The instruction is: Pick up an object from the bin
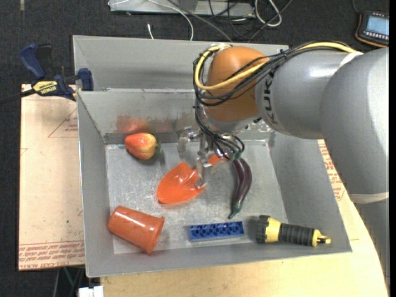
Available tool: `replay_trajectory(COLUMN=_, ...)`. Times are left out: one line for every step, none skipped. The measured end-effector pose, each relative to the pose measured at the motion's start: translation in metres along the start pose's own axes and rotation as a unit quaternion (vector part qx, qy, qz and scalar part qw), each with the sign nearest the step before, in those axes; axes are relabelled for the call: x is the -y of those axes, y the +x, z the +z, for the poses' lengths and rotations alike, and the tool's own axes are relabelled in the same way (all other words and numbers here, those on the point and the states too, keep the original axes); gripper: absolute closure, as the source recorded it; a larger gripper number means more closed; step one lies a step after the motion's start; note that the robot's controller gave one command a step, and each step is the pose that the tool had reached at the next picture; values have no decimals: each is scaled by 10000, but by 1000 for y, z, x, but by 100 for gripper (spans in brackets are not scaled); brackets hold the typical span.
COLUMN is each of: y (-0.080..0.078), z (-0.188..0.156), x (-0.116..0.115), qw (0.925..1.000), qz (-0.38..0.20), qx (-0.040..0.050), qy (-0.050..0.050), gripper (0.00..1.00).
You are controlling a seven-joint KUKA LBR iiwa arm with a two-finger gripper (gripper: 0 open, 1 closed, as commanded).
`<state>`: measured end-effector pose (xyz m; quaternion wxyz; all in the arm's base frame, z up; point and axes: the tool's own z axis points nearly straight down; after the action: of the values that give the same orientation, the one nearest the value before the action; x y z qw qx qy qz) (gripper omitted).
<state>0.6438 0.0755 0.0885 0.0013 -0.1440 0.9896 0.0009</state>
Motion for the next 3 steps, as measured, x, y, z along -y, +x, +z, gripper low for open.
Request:
replay_trajectory(y=6, z=-40, x=-2, qw=9993, qz=-374, qx=43, qy=3, gripper=0)
replay_trajectory(y=17, z=-11, x=43, qw=9997, qz=228, qx=-13, qy=-1, gripper=0)
replay_trajectory(y=17, z=18, x=5, qw=9978, qz=-658, qx=51, qy=-10, gripper=0)
